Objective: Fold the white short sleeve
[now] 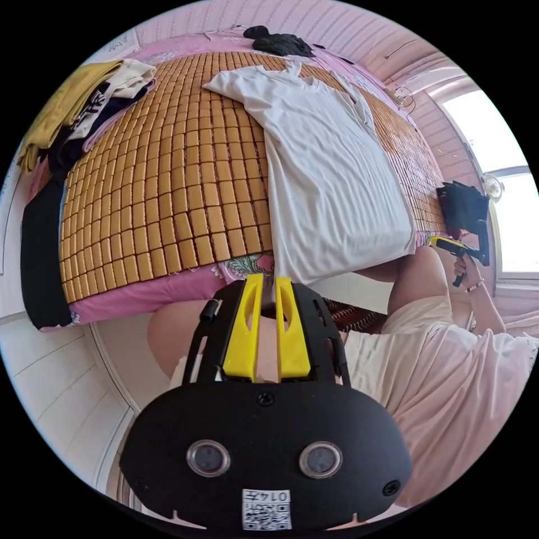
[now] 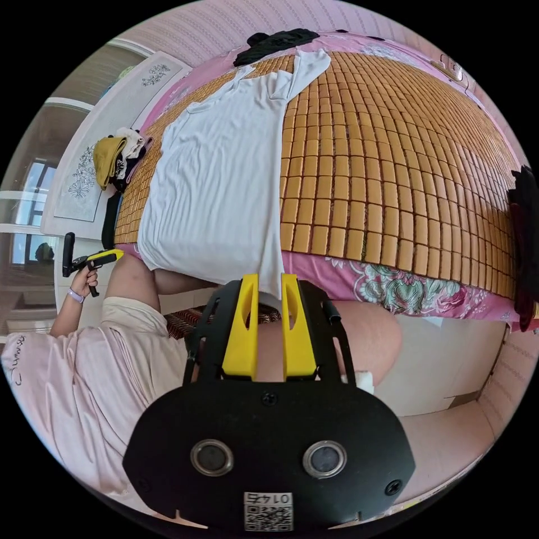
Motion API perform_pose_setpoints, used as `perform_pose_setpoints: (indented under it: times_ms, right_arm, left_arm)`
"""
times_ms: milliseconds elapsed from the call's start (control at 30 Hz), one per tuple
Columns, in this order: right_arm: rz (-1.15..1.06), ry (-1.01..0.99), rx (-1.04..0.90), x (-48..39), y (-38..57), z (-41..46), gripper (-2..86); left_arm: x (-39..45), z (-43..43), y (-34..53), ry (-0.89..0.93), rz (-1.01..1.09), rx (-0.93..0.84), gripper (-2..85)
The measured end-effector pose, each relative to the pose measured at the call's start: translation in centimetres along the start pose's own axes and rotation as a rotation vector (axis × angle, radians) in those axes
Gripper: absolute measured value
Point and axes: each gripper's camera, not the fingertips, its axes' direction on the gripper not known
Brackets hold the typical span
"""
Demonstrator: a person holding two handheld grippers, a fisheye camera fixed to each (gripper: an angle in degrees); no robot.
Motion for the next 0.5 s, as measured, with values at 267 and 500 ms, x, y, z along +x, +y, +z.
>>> perform_pose_setpoints:
  times_ms: [267,500]
  right_arm:
    - [-0.129,0.163,0.25,-1.2,-18.9,-3.4,8.1]
    - [-0.054,0.304,0.191,1.3,-35.3,1.4,10.1]
  left_arm:
    - [6.8,2.8,-13.6,0.027,0.251,0.15,4.6]
    - [14.1,8.3,-25.5,0.094,0.443,0.17,5.5]
